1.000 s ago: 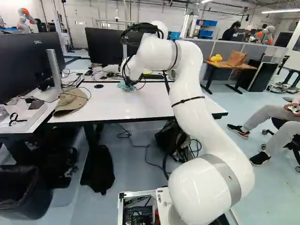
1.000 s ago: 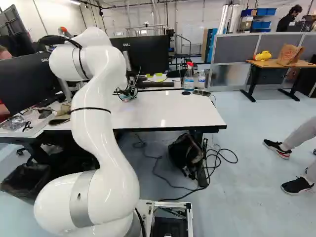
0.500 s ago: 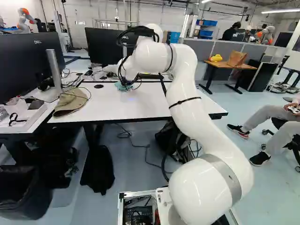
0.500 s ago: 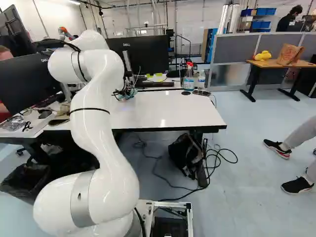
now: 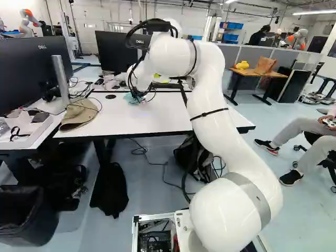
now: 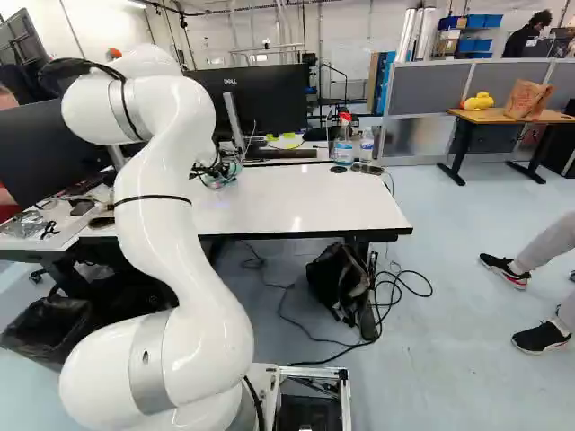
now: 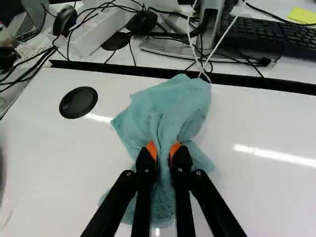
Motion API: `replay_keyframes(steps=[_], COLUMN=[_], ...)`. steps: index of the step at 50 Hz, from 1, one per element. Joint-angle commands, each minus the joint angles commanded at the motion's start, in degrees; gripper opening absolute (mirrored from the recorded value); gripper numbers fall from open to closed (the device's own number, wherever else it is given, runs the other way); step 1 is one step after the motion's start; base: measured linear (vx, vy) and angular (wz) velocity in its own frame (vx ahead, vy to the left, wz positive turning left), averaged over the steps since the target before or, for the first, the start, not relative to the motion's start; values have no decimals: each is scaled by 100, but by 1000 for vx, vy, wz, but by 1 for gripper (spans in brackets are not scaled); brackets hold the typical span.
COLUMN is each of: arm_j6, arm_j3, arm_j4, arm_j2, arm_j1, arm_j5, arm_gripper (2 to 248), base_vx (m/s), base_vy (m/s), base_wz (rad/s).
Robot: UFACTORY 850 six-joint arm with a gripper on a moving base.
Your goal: Clean the table with the green towel
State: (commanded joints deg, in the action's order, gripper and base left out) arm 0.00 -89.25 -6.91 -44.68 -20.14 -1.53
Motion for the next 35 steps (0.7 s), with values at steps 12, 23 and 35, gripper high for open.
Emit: replay_keyframes(steps=[12, 23, 35], arm_j6=[0, 0, 0], arm_j3=[404, 734, 924], arm_j4=[0, 0, 0], arm_j2=[282, 514, 648], arm_j1=[-61, -16, 132], arm_j5=[0, 0, 0], arm_gripper=[47, 47, 47], base_vx=[0, 0, 0], base_vy=[0, 0, 0], base_wz=[0, 0, 0])
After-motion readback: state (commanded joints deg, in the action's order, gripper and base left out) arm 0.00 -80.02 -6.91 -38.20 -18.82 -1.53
